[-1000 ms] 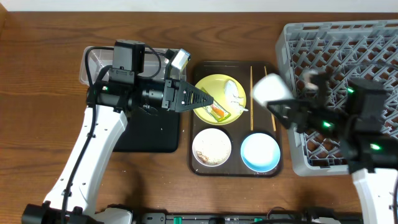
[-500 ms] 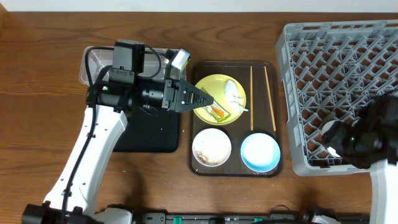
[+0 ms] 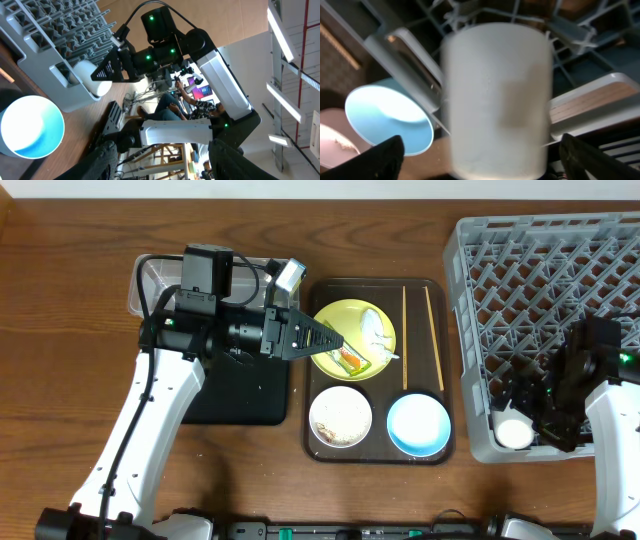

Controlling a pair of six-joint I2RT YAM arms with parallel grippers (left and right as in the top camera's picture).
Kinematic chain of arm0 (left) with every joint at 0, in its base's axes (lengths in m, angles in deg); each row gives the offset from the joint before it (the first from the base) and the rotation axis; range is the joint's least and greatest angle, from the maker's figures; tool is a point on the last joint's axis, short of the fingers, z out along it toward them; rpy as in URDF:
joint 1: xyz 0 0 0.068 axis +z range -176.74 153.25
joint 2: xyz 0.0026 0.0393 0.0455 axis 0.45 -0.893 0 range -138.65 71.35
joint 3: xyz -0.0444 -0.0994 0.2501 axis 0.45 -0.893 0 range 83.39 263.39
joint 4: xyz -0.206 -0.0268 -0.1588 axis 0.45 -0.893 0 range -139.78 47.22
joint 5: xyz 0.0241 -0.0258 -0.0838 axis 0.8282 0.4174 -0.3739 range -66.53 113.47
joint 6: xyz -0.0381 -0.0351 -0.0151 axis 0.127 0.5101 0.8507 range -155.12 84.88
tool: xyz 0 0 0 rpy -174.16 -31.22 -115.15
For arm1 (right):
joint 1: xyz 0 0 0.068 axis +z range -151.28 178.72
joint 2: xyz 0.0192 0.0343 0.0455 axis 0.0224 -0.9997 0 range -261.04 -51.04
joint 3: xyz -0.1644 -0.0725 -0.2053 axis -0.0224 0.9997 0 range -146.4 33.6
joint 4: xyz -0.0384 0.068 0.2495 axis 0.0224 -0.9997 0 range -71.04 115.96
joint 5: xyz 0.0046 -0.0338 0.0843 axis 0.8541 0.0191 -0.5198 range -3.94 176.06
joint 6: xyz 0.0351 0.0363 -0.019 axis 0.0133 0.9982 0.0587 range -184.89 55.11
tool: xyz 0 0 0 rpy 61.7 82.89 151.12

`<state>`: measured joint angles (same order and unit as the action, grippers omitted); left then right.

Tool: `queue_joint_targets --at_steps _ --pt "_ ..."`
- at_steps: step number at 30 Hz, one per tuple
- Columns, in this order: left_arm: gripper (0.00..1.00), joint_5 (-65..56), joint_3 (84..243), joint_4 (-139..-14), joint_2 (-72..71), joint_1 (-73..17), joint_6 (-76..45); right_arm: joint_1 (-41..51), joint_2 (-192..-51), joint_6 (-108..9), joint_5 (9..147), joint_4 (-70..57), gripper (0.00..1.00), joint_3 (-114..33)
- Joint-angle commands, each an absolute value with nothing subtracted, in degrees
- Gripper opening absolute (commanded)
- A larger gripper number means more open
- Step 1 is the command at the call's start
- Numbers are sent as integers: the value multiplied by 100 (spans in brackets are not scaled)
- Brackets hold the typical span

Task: Sort waste into correct bins and load items into the dishwasher rack
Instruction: 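Carry the white cup with the right gripper and place it in the dish rack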

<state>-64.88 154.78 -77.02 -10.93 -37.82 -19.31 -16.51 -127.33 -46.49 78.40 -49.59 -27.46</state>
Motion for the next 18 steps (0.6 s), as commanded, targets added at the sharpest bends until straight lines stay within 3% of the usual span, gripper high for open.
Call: queue_joint_targets --at_steps 1,6,9,12,18 --pt "62 -6543 15561 -7702 -1062 -3758 -2007 -1605 -12723 -4409 7984 -4861 99 -2742" --pt "62 -6383 15561 -7702 -1062 -3771 -2003 -1605 -12548 -4947 7292 -4318 99 -2899" --pt "62 -5682 15561 -7702 -1062 -3886 -1981 -1605 -12305 -5537 6199 -3840 99 -2986" --pt "62 -4348 15561 -7700 -1062 -4160 -1926 -1603 -12045 -5642 5510 -3241 99 -2986" --pt "61 -473 15561 -7652 -1104 -5089 -1767 -1587 -11791 -5618 5410 -2660 99 -2986"
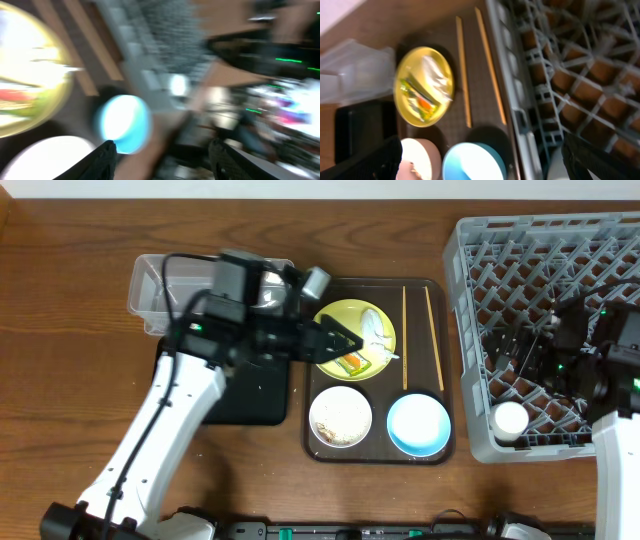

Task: Sort waste into correct bins and load items into the dishwasher rack
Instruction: 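Carry the white cup with the right gripper and place it in the dish rack, then grasp the white tissue with the left gripper and drop it in the clear bin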

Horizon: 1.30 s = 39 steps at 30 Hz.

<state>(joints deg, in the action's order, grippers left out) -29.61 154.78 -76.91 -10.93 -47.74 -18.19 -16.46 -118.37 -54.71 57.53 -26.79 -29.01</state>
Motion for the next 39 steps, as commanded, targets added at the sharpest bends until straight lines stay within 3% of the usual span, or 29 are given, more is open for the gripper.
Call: queue_joint_targets --at_steps 1,5,17,26,28,33,35,39 --pt "61 239 15561 -7554 -1150 -5285 -1765 -1590 -11794 -5618 5410 -2662 99 -2984" --pt "61 1579 15561 -6854 -1440 -5878 -1769 -1590 -11807 -5618 5456 -2670 99 -2984" --pt "61 1645 15564 -4961 -3499 -6129 -1784 -1590 -11807 -5620 5456 -2675 99 -2984" --pt "60 1647 15564 -4529 -4494 -6337 -1789 -1590 -11807 -5618 5456 -2675 99 -2984" --pt "50 1643 15564 -4540 -4607 -6387 -1786 -1590 -11807 -5618 5456 -2675 99 -2984" --pt "15 1623 15564 -4590 -4467 -6437 -1786 -1590 -11807 -5618 5456 -2675 99 -2984" --pt "9 1627 15564 -4677 -4177 -6413 -1789 -1590 -11807 -5618 5456 -2675 99 -2984" --pt "6 1664 15564 -4874 -3499 -6280 -1795 -1590 -11807 -5618 5456 -2675 99 -2984"
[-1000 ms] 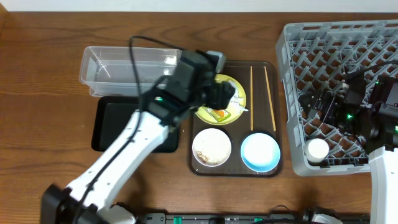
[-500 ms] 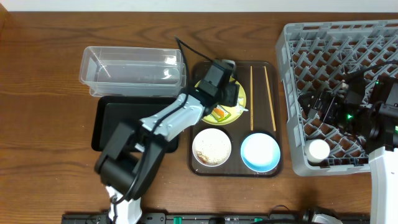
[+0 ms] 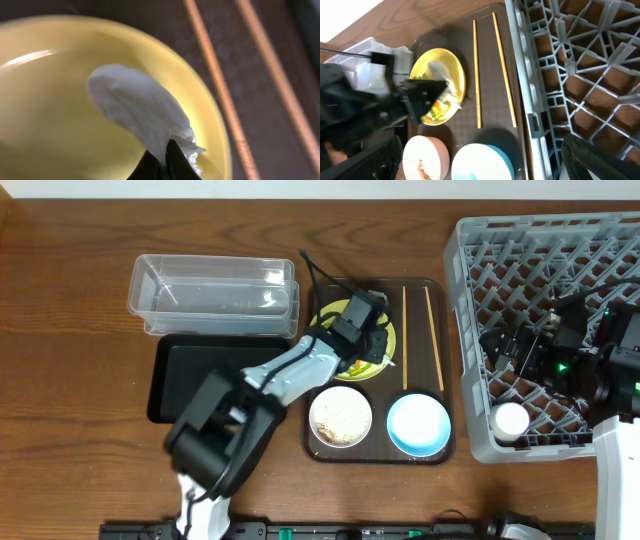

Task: Sort waste into correct bins and load items into the dishwasher rack
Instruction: 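Grasp the white tissue with the left gripper and drop it in the clear bin, then grasp the snack wrapper with the left gripper and drop it in the clear bin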

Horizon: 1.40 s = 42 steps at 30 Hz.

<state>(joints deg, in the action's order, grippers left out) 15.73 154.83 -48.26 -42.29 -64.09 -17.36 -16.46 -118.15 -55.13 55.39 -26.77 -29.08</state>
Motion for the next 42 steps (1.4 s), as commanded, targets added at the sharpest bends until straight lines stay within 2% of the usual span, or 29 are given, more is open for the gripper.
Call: queue_joint_targets --at_steps 1,7,13,18,23,29,36,39,42 --pt "6 1708 15564 -4931 -3302 -6212 -1837 -1590 -11807 -5620 5458 -2675 99 -2984" --pt "6 2383 15564 -5460 -2430 -5478 -2352 -1590 -11807 -5620 5477 -2675 99 -2984" --pt "10 2571 15564 -5418 -2575 -4516 -2418 -1590 -11807 -5620 5477 -2675 99 -2984" --pt "40 2554 15564 -5224 -2835 -3991 -2416 -1590 -11807 -5620 5477 -2675 99 -2984" --pt "61 2418 15564 -5392 -2752 -3994 -2420 -1590 -11807 -5620 5477 -2675 99 -2984" --pt "61 1225 15564 -5825 -2433 -4544 -2414 -1590 -11807 -5620 5477 -2675 99 -2984" --pt "61 1424 15561 -6345 -2961 -5622 -2372 -1590 -11807 -5618 5477 -2675 99 -2984" --pt "60 2060 15561 -6260 -3418 -5860 -1598 -1590 -11807 -5620 5477 -2675 99 -2984" --pt "61 2178 15561 -6070 -3814 -5886 -930 -1590 -11807 -5620 5477 -2675 99 -2984"
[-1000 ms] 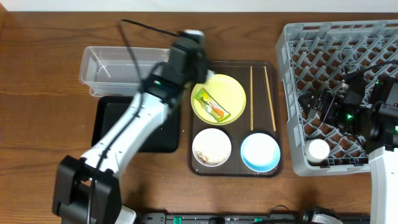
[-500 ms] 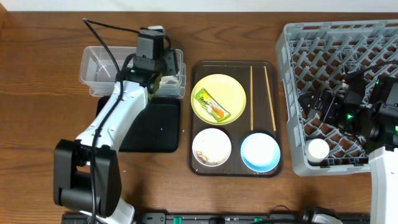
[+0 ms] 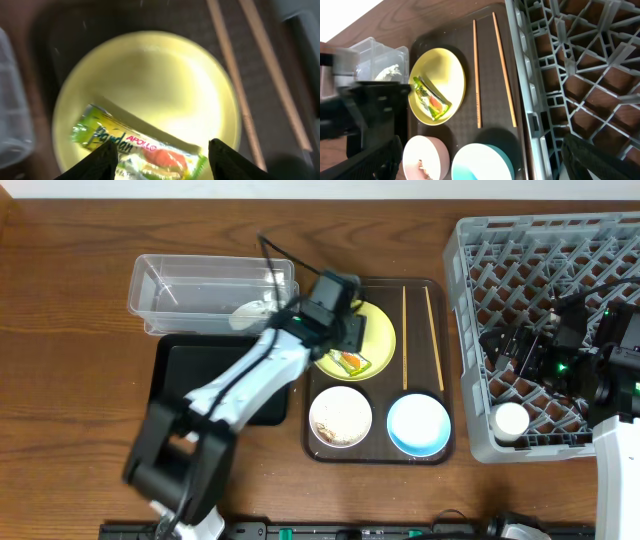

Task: Sort waste into correct bins and load items into the dishwasher rack
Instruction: 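Grasp the snack wrapper with the left gripper and drop it in the clear bin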

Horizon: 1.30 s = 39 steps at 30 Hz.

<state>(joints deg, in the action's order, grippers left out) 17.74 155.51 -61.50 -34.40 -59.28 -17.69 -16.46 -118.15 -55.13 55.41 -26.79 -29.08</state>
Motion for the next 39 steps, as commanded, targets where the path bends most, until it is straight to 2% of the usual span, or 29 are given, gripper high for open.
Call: queue_joint_targets --at_steps 1,3,5,8,11,12,13,19,23,29,30,31,32,33,35,39 --pt "61 2152 15561 -6019 -3910 -5886 -757 -1590 -11807 -5620 5477 -2675 99 -2984" --pt "60 2093 15561 -5938 -4133 -5886 -335 -1590 -11807 -5620 5477 -2675 99 -2984" --pt "54 1850 15561 -5903 -4332 -5893 -79 -1590 -11807 -5618 5477 -2675 99 -2984" --pt "35 1481 15561 -5906 -4441 -5893 36 -1590 -11807 -5620 5477 -2675 99 -2984" --pt "11 1341 15566 -5910 -4330 -5886 78 -1590 -11807 -5620 5477 -2673 99 -2984" --pt "6 1321 15577 -5921 -4255 -5869 78 -1590 -11807 -5620 5477 -2675 99 -2984" --pt "6 1302 15586 -5921 -4120 -5849 76 -1590 -11807 -5620 5477 -2675 99 -2984" --pt "6 1350 15612 -5844 -3101 -5534 -193 -1590 -11807 -5620 5477 -2675 99 -2984" --pt "6 1931 15612 -5829 -2522 -4990 -624 -1590 -11807 -5620 5477 -2675 99 -2984" --pt "7 2161 15612 -5768 -2531 -4114 -1469 -1590 -11807 -5620 5477 -2675 99 -2984" --pt "11 2161 15612 -5764 -2601 -4020 -1542 -1590 -11807 -5620 5477 -2675 99 -2984" --pt "23 2161 15612 -5748 -2671 -3932 -1614 -1590 -11807 -5620 5477 -2675 99 -2984" --pt "44 2158 15612 -5746 -2734 -3834 -1675 -1590 -11807 -5620 5477 -2675 99 -2984" --pt "50 2152 15612 -5746 -2749 -3775 -1697 -1590 -11807 -5620 5477 -2675 99 -2984" --pt "57 2040 15614 -5755 -2706 -3714 -1758 -1590 -11807 -5618 5477 -2675 99 -2984" --pt "57 1387 15618 -6028 -2356 -3803 -1771 -1590 -11807 -5620 5477 -2675 99 -2984"
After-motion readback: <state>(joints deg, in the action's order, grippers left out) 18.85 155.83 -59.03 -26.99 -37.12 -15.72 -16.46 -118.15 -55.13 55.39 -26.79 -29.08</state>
